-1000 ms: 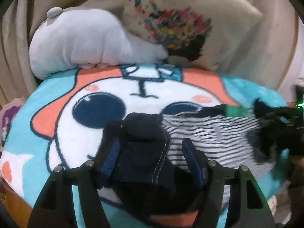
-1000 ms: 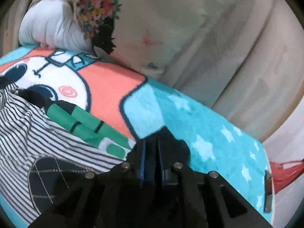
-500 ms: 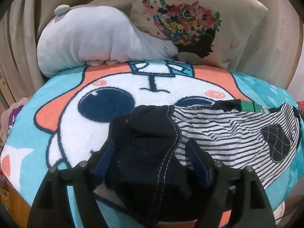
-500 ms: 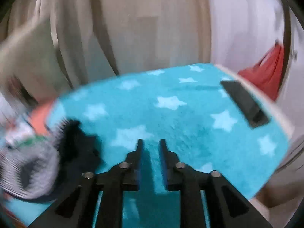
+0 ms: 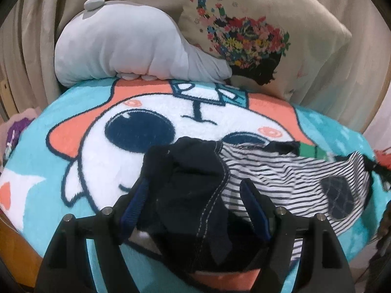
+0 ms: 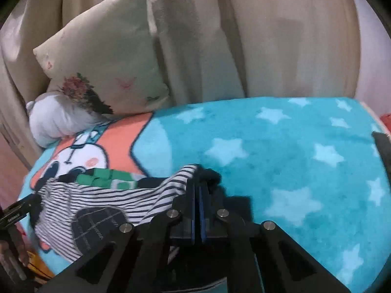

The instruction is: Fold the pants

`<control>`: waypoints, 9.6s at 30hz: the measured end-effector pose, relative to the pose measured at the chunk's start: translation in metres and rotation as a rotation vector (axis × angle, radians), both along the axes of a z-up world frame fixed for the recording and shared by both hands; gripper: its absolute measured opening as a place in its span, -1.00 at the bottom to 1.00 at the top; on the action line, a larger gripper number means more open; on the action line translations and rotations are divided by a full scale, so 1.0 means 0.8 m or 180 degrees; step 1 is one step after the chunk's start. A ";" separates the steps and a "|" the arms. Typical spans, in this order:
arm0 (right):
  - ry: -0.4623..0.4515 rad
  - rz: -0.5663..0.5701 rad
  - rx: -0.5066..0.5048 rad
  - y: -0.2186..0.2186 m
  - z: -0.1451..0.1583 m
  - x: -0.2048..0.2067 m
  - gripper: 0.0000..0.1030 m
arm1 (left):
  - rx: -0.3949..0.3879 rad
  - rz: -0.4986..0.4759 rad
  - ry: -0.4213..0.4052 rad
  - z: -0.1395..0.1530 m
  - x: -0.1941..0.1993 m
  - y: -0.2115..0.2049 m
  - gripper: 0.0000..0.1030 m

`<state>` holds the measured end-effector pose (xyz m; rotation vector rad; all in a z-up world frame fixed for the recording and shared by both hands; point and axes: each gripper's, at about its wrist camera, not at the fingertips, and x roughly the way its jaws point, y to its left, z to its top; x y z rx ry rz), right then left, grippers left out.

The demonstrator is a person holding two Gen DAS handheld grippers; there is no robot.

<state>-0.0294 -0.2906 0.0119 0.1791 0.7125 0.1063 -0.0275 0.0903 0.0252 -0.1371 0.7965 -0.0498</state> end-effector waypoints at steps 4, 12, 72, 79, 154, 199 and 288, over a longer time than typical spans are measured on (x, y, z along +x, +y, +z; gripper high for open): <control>-0.0092 -0.0237 -0.0154 -0.019 0.010 -0.028 -0.93 | -0.0165 -0.0033 -0.0004 0.009 -0.002 0.001 0.48; 0.0002 -0.0788 0.0341 -0.106 0.001 -0.070 -0.24 | -0.0206 -0.0071 -0.0007 0.009 -0.003 -0.006 0.48; 0.0246 0.0853 0.0267 0.140 0.011 0.056 -0.13 | -0.0110 0.0015 -0.0016 -0.017 -0.010 -0.021 0.79; 0.0168 0.0892 -0.0652 0.159 -0.026 -0.042 -0.05 | 0.0266 0.0071 0.0050 -0.031 -0.016 -0.044 0.79; -0.0054 0.1434 0.0124 0.176 -0.026 -0.040 -0.09 | -0.0958 -0.0988 0.0472 0.033 0.077 -0.135 -0.07; 0.0491 0.1742 0.0317 0.274 0.019 -0.003 0.27 | -0.0889 0.0862 -0.0108 0.006 -0.065 0.100 0.53; -0.0206 0.0904 0.2076 -0.003 0.033 -0.016 0.22 | -0.0545 -0.0875 0.0400 0.015 0.043 -0.165 0.29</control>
